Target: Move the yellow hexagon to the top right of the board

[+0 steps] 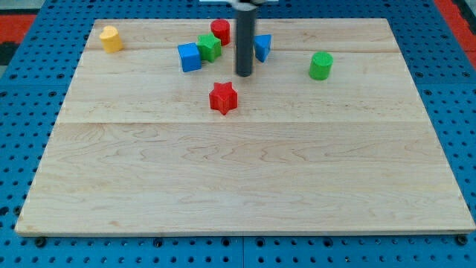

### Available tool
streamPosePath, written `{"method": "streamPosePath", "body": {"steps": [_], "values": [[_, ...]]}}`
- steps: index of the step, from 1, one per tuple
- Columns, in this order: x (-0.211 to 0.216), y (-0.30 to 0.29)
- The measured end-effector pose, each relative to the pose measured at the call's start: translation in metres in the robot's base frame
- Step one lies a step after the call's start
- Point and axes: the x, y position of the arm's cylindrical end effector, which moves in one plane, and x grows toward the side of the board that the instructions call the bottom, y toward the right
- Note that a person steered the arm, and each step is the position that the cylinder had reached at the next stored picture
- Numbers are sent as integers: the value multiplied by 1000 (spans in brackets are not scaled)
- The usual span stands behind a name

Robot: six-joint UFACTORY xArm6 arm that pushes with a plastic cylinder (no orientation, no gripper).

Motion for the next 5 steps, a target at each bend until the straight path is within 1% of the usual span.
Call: {"method": "streamPosePath", "body": {"steps": [1,2,3,5], "values": [[-2,-30],[-32,15],[-71,47],[-115,61]]}}
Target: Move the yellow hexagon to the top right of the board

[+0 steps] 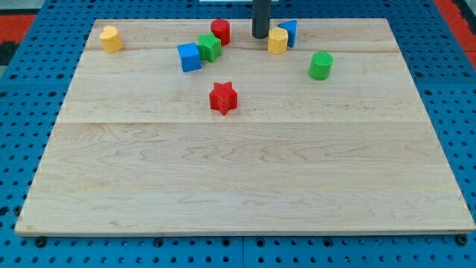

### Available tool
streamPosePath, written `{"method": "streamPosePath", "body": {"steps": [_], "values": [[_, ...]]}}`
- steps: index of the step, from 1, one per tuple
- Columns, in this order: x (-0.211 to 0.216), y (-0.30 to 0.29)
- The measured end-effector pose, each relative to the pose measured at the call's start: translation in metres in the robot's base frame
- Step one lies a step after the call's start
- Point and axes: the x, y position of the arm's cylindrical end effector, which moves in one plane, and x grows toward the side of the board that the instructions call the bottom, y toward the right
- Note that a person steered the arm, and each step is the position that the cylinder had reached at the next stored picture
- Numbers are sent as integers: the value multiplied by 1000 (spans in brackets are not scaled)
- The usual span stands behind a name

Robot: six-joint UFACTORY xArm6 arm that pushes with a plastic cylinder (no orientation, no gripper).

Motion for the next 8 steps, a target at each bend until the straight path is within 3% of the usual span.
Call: {"method": "streamPosePath", "body": {"steps": [1,2,3,5,6,8], "values": [[-21,30],[19,65],[54,54],[61,-60],[35,-40],[19,94]]}}
